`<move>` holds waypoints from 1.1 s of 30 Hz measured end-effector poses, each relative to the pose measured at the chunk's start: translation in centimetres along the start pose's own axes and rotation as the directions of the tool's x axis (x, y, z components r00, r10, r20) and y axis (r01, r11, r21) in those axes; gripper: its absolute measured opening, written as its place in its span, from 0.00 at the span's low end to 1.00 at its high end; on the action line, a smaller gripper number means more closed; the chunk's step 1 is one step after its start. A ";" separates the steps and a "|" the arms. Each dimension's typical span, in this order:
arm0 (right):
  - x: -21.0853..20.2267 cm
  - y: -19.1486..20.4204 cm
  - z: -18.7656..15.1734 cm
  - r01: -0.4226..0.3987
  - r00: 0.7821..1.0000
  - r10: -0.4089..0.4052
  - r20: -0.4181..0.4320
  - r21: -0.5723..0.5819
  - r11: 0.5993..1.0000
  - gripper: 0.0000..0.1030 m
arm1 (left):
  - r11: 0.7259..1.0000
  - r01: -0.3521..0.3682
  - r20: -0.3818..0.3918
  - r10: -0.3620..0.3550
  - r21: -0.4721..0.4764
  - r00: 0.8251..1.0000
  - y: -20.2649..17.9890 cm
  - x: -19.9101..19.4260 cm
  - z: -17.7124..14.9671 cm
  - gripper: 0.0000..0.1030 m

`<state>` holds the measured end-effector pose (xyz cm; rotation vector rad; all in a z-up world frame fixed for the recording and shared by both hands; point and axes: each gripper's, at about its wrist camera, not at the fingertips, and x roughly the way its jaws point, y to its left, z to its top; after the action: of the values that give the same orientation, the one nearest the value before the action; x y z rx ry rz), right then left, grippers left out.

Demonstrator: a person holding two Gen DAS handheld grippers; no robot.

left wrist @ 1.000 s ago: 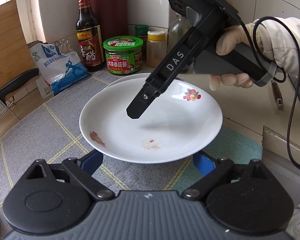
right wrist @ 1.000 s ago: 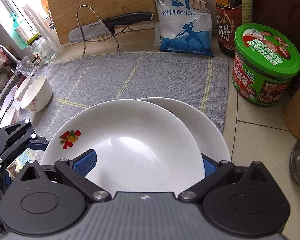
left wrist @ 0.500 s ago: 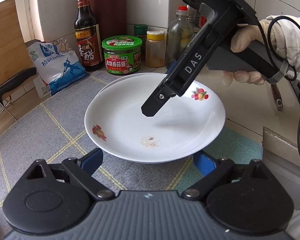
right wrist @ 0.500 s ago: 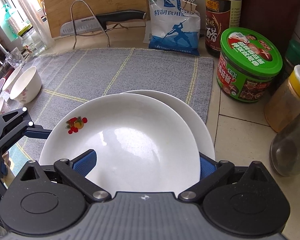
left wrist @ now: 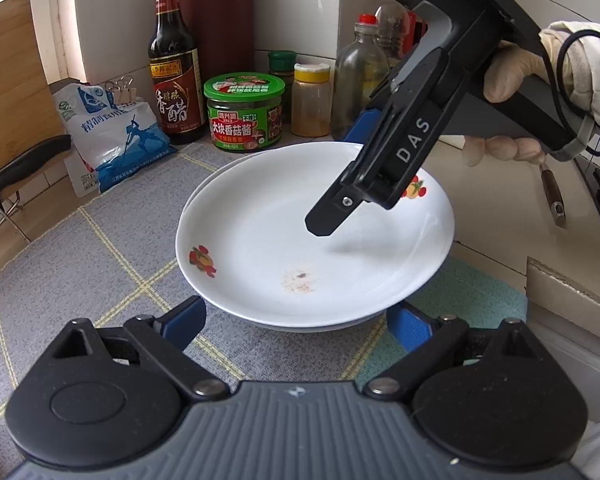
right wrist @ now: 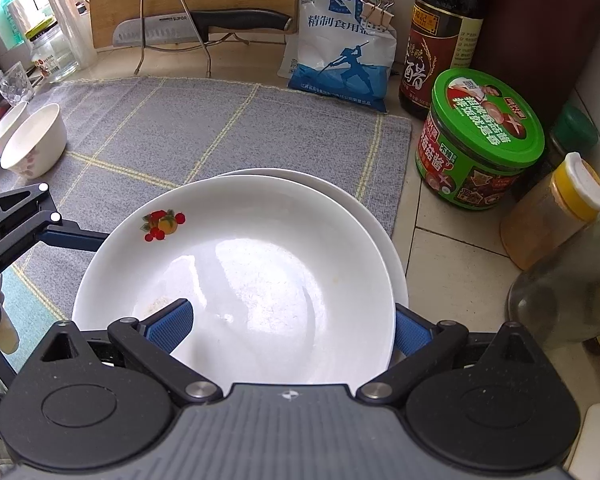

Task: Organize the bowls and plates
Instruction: 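Lower the plate onto the stack, open the right tool and withdraw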

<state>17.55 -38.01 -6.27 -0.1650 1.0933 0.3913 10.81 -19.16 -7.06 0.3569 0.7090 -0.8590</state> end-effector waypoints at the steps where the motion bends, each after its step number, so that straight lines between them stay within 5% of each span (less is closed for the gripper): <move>1: -0.1 0.0 0.0 0.002 1.000 -0.002 0.000 0.001 1.000 1.00 | 1.000 0.002 0.000 -0.002 0.001 1.000 0.0 0.1 0.0 0.94; 16: -0.7 0.5 -0.9 0.088 0.996 -0.088 0.004 -0.025 0.996 1.00 | 1.000 0.006 0.027 -0.006 0.005 1.000 0.2 -0.2 -0.1 0.94; 26: -3.7 4.5 -1.8 0.164 0.969 -0.155 0.192 -0.031 0.986 1.00 | 0.995 -0.090 0.149 0.095 -0.040 0.984 2.0 -5.5 -0.6 0.98; 33: -5.0 9.6 -1.9 0.206 0.935 -0.186 0.303 -0.037 0.978 1.00 | 0.982 -0.160 0.135 0.172 -0.096 0.976 3.7 -8.9 -2.2 0.98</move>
<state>10.24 -30.90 -2.07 -0.2651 0.7568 0.2634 8.83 -10.68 -2.44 0.2714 0.5721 -0.6859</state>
